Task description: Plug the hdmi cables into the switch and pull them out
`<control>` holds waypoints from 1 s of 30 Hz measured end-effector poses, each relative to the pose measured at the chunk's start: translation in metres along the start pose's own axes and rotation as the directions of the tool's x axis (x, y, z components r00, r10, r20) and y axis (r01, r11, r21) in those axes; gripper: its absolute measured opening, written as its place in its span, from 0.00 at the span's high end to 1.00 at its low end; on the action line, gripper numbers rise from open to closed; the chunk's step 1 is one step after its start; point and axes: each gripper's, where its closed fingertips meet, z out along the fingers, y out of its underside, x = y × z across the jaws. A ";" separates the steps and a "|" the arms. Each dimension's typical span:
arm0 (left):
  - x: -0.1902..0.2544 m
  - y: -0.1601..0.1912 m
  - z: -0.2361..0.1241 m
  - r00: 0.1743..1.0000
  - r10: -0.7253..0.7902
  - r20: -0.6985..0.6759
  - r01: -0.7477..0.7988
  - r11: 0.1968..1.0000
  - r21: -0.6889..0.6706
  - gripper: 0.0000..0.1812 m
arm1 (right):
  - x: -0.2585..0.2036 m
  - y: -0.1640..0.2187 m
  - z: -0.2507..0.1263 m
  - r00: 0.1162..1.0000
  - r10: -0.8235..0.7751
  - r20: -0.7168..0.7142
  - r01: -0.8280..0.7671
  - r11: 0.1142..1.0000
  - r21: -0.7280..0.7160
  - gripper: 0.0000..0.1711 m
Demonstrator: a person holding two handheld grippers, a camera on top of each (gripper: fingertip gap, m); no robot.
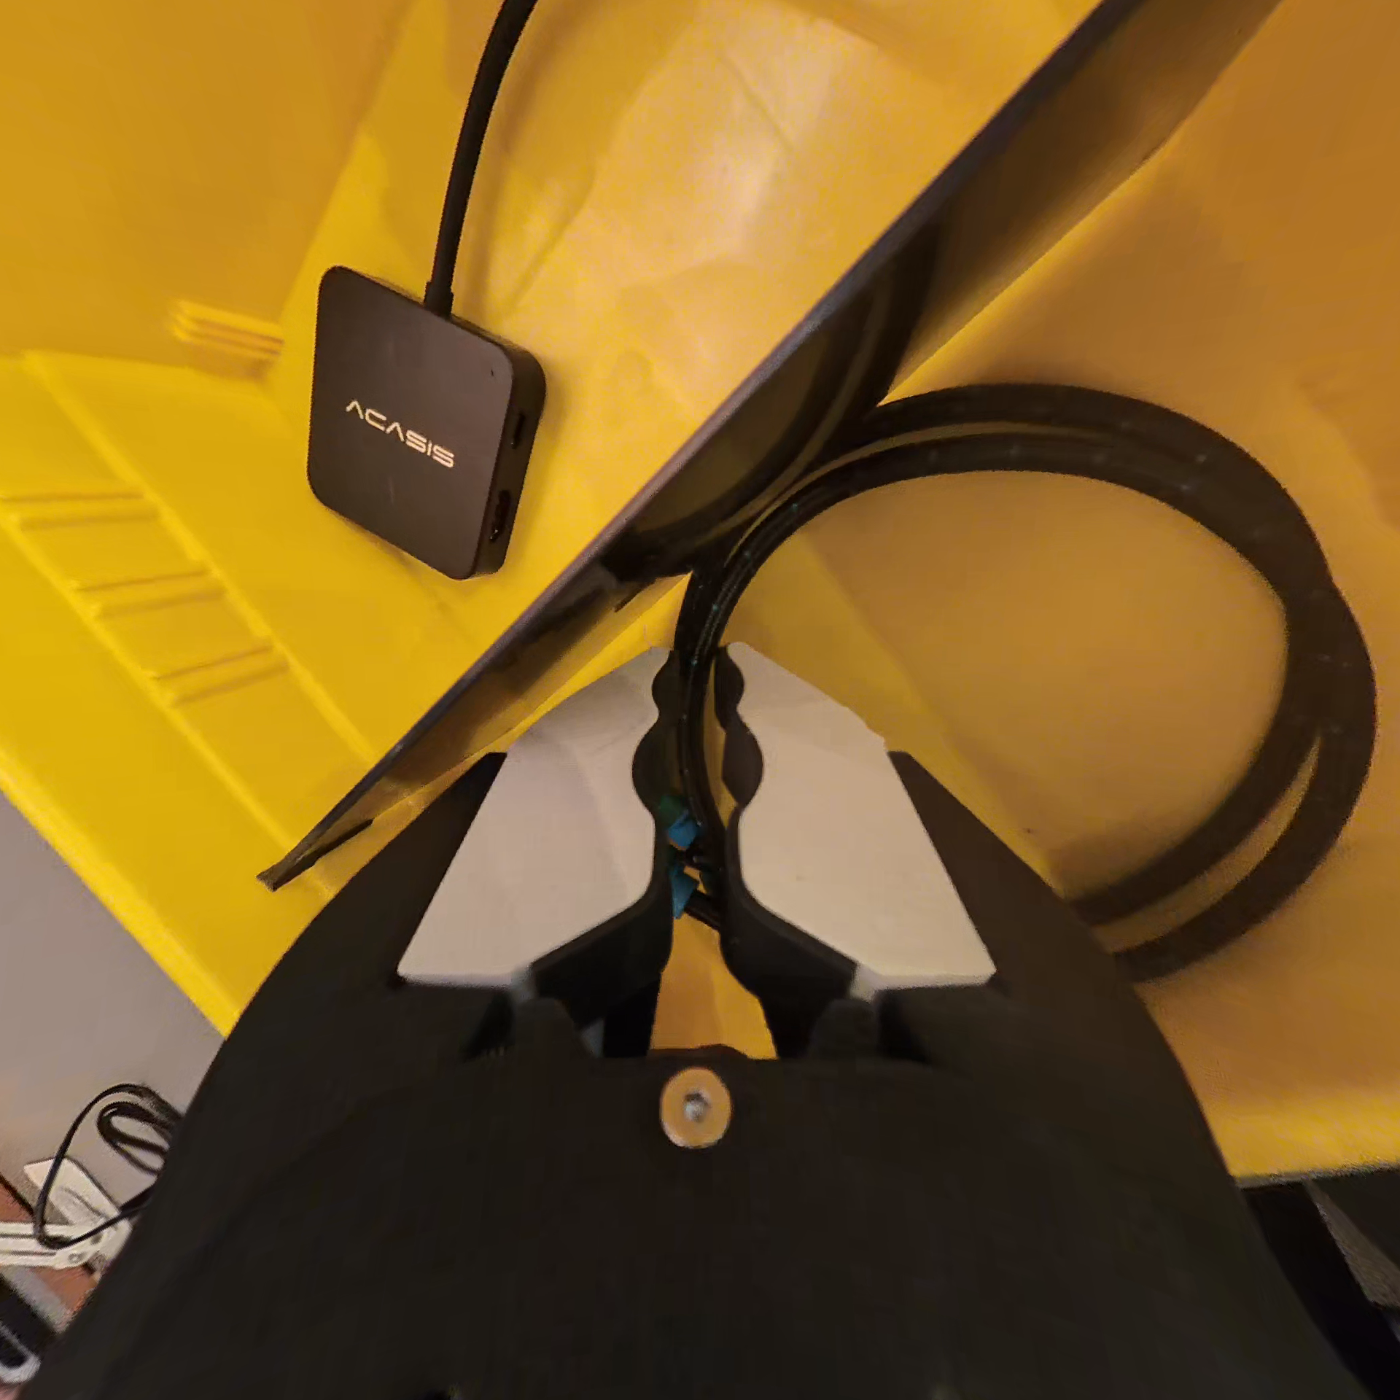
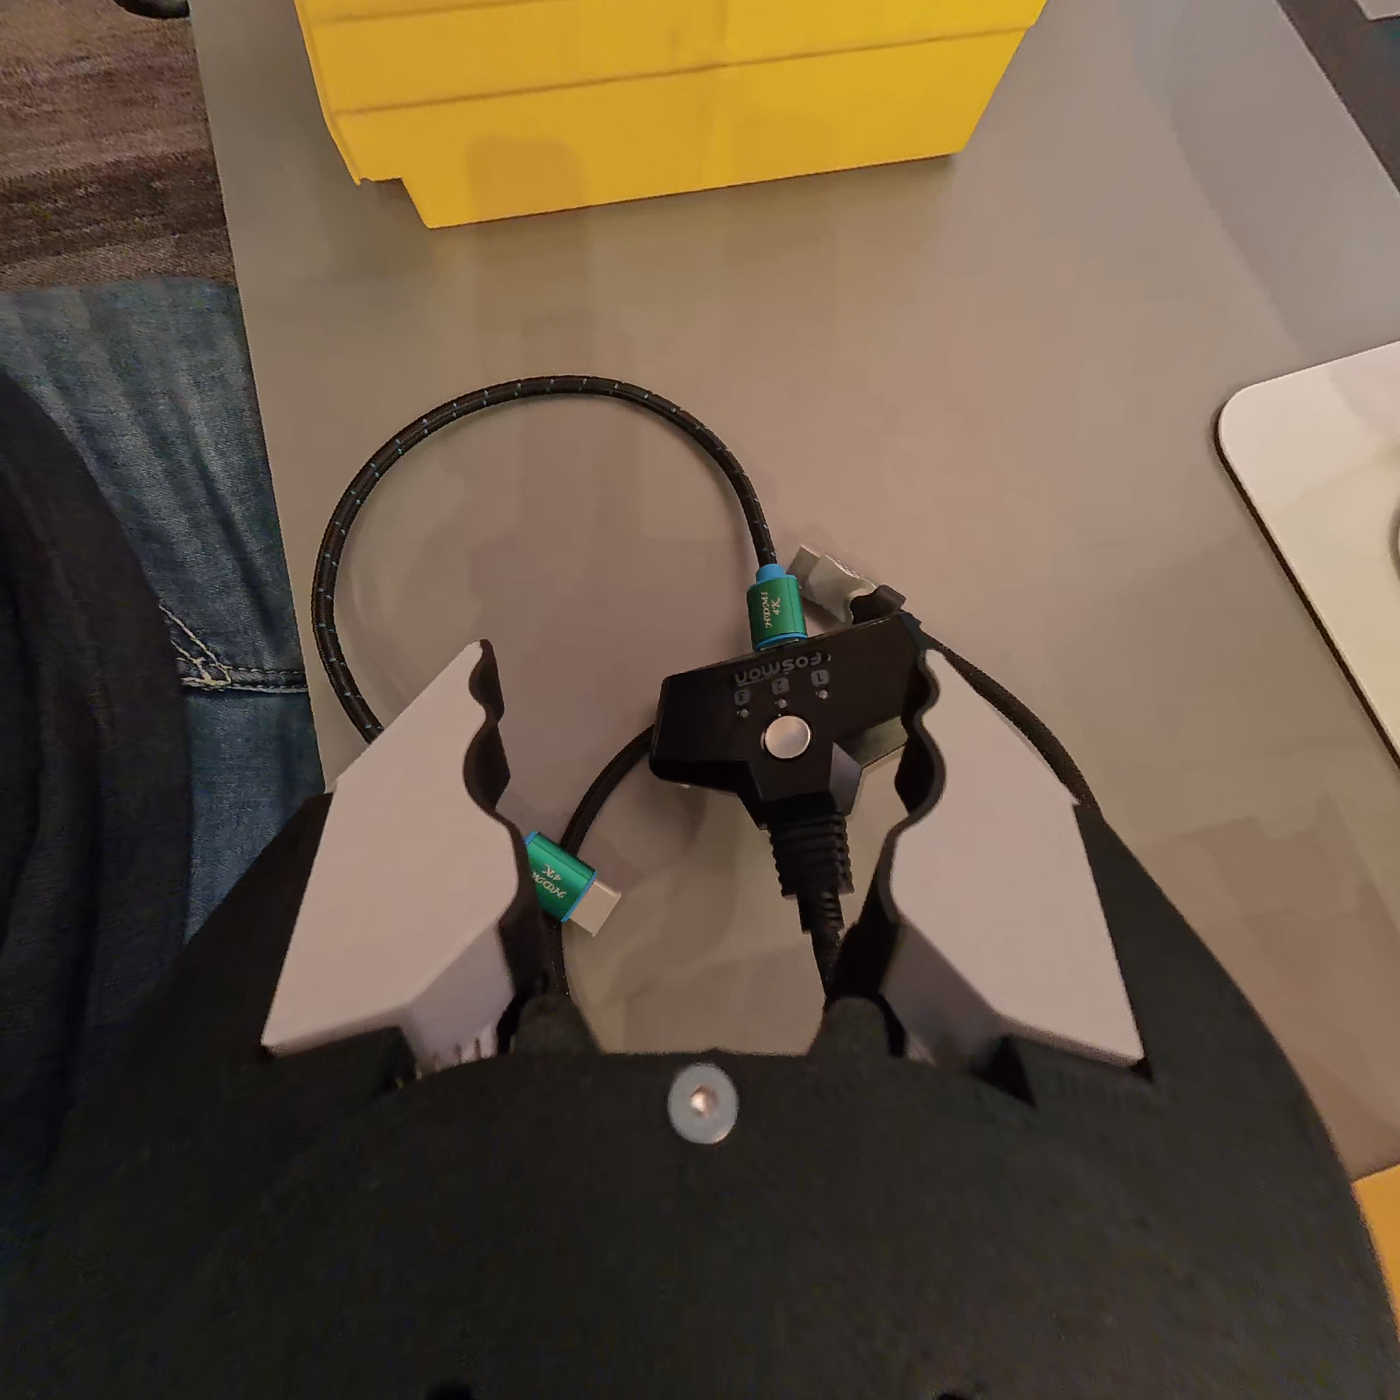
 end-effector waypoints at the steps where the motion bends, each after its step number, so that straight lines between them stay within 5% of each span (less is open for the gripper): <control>1: -0.001 0.000 -0.001 1.000 -0.001 0.002 0.001 1.000 0.006 0.96 | 0.000 -0.001 0.000 1.000 0.001 0.001 -0.001 1.000 0.005 0.39; 21: -0.046 -0.023 -0.122 0.975 -0.148 0.164 0.067 0.905 0.420 0.97 | -0.001 -0.008 -0.006 1.000 0.002 -0.002 -0.002 0.999 0.042 0.40; 30: -0.049 -0.049 -0.178 0.968 -0.171 0.183 0.022 0.785 0.619 0.97 | -0.005 -0.024 -0.013 1.000 0.019 0.018 -0.021 0.993 0.114 0.42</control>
